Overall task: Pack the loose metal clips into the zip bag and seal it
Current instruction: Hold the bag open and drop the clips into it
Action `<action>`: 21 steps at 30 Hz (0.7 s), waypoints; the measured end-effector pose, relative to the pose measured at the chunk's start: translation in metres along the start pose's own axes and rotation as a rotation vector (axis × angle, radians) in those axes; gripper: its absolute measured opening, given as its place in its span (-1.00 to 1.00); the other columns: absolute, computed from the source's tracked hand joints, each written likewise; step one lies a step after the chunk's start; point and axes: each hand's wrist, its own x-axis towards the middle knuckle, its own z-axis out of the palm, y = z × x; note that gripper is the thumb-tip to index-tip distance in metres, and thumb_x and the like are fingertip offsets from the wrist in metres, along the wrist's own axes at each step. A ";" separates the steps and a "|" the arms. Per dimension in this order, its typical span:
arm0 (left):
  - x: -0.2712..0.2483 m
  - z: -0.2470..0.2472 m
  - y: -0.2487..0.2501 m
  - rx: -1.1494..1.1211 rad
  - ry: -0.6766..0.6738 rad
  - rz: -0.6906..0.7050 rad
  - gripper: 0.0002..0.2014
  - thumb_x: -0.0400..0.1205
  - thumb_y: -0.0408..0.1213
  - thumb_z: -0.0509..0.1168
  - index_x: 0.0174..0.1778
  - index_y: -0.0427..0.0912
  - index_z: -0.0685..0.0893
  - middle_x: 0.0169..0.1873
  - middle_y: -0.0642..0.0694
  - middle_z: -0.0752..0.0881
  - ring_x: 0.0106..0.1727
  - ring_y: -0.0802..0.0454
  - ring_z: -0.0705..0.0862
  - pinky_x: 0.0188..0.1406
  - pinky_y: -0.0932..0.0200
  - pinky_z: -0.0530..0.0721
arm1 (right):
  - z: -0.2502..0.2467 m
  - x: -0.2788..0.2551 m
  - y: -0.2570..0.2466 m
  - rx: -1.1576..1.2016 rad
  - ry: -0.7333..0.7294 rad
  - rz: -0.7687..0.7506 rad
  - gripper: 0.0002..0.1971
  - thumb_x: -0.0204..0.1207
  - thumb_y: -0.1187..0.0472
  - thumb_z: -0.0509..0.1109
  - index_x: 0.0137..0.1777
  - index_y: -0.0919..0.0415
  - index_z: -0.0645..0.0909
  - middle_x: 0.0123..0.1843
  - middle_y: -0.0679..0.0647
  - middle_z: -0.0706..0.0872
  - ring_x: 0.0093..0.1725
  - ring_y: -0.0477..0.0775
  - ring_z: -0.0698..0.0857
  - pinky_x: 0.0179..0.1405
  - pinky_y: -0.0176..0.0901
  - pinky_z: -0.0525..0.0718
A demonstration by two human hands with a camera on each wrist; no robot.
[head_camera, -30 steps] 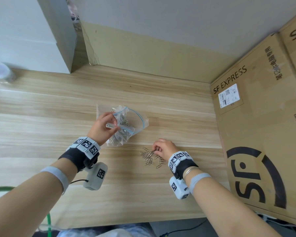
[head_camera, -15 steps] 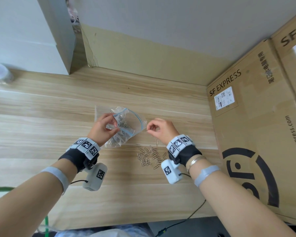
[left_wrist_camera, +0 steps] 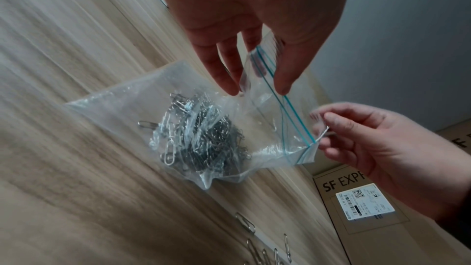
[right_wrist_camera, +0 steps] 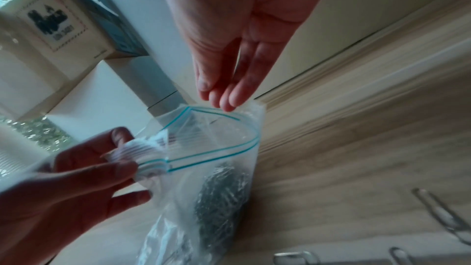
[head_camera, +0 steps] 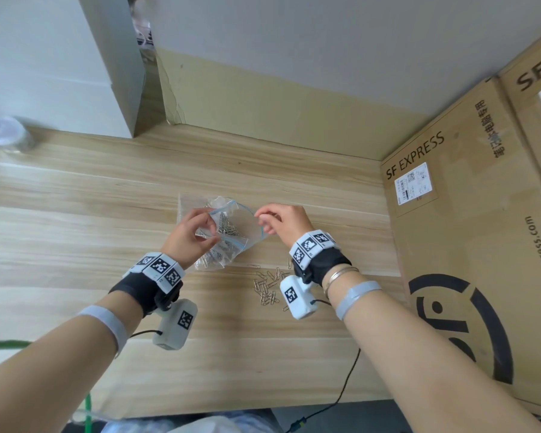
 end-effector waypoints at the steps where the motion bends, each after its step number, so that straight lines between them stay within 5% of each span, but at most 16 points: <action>1: 0.000 -0.001 0.000 0.004 0.005 0.002 -0.73 0.45 -0.47 0.38 -0.39 -0.05 0.48 0.14 -0.04 0.47 0.00 0.28 0.55 -0.14 0.60 0.60 | -0.003 -0.003 0.006 -0.006 0.021 0.018 -0.82 0.58 0.28 0.27 0.08 0.18 0.68 -0.17 0.04 0.76 -0.32 -0.15 0.66 -0.22 -0.36 0.71; 5: -0.001 -0.002 -0.002 0.007 0.017 0.002 -0.74 0.46 -0.47 0.38 -0.39 -0.07 0.49 0.15 -0.04 0.48 0.01 0.35 0.53 -0.16 0.60 0.60 | -0.001 -0.015 0.042 -0.075 0.045 0.137 -0.83 0.60 0.30 0.21 0.02 0.14 0.64 -0.27 -0.09 0.67 -0.30 -0.06 0.66 -0.11 -0.11 0.77; 8: -0.002 -0.003 -0.003 0.010 0.017 0.002 -0.75 0.46 -0.47 0.38 -0.39 -0.08 0.49 0.14 -0.04 0.48 0.01 0.34 0.54 -0.15 0.59 0.60 | 0.014 -0.027 0.059 -0.273 -0.178 0.161 -0.81 0.55 0.19 0.31 0.14 0.08 0.60 0.07 0.02 0.69 -0.04 -0.05 0.64 0.14 -0.08 0.69; 11: -0.003 -0.003 -0.003 0.014 0.013 -0.008 -0.75 0.46 -0.45 0.38 -0.39 -0.06 0.48 0.14 -0.03 0.48 0.00 0.33 0.55 -0.13 0.59 0.60 | 0.036 -0.039 0.062 -0.484 -0.414 -0.005 -0.50 0.39 -0.02 0.45 0.35 -0.10 0.47 0.40 -0.04 0.49 0.39 0.02 0.40 0.44 -0.02 0.37; 14: -0.003 -0.003 -0.003 0.013 0.012 -0.013 -0.75 0.46 -0.45 0.38 -0.39 -0.07 0.49 0.15 -0.03 0.48 -0.02 0.31 0.56 -0.14 0.60 0.60 | 0.050 -0.043 0.062 -0.610 -0.508 -0.187 -0.34 0.30 -0.05 0.52 0.42 -0.19 0.37 0.54 -0.10 0.33 0.51 0.05 0.19 0.46 0.08 0.26; 21: -0.001 -0.002 -0.002 0.028 0.004 -0.020 -0.73 0.46 -0.46 0.38 -0.39 -0.05 0.48 0.17 -0.02 0.46 -0.03 0.31 0.56 -0.16 0.63 0.57 | 0.040 -0.042 0.075 -0.697 -0.519 -0.248 -0.76 0.41 0.08 0.46 0.07 0.01 0.60 0.25 -0.09 0.58 0.33 0.03 0.44 0.33 0.05 0.47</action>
